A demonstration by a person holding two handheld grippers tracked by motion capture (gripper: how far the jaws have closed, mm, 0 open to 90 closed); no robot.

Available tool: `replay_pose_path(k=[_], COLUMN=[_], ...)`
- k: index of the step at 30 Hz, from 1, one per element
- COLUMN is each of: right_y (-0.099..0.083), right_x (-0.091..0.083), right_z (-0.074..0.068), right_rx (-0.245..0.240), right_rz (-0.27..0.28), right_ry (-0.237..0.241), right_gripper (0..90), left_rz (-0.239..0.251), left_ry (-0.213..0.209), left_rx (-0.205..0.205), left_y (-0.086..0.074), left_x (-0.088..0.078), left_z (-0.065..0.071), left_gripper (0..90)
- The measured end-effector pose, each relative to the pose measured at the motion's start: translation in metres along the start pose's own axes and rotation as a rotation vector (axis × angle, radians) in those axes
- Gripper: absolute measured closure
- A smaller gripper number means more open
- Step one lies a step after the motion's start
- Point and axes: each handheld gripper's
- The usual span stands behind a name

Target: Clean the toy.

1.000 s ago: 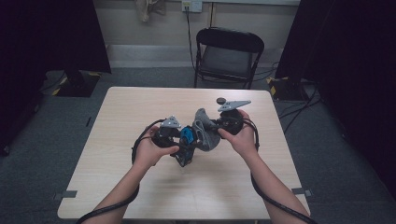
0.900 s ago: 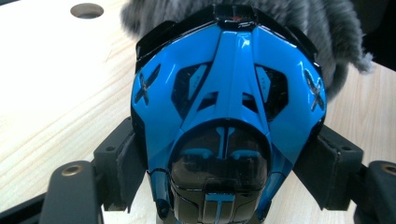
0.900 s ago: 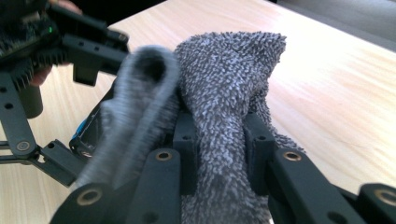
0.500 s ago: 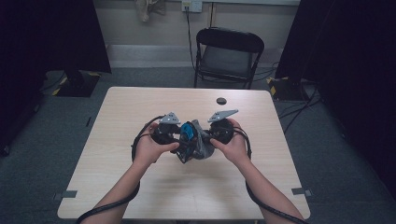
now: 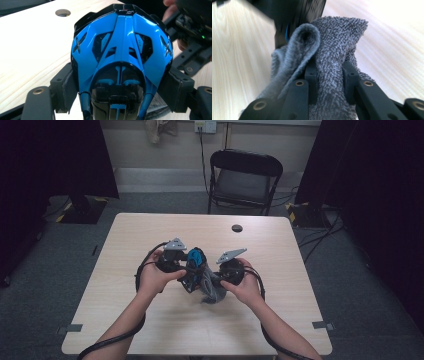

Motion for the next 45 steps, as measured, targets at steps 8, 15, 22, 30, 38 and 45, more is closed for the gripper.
replay_pose_path(k=[8, 15, 22, 30, 38, 45], right_y=[-0.017, -0.026, -0.042, -0.062, -0.075, -0.085], right_x=[-0.029, -0.064, -0.076, -0.07, -0.065, -0.061], right_z=[0.024, 0.046, 0.07, 0.089, 0.099, 0.106], right_rx=[0.063, 0.099, 0.169, 0.239, 0.269, 0.292], right_rz=[0.041, 0.072, 0.101, 0.102, 0.098, 0.093], right_ry=[-0.061, -0.139, -0.204, -0.242, -0.259, -0.266], right_gripper=[72.1, 72.0, 71.8, 71.6, 71.2, 71.0], left_rz=[-0.043, -0.097, -0.142, -0.146, -0.154, -0.158], left_ry=[0.045, 0.086, 0.125, 0.152, 0.154, 0.155], left_rx=[-0.016, -0.027, -0.064, -0.08, -0.067, -0.076], left_y=[-0.014, -0.027, -0.043, -0.042, -0.039, -0.043], left_x=[-0.017, -0.025, -0.024, -0.021, -0.001, 0.026], left_z=[-0.016, -0.031, -0.049, -0.061, -0.064, -0.065], left_gripper=[24.7, 24.7, 24.7, 24.7, 24.6, 24.6])
Point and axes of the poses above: each handheld gripper's, and its own axes: x roughly forward along the jaws, y roughly out of its top, z roughly to its right, and after that the axes turned 4 degrees about y, right-handed
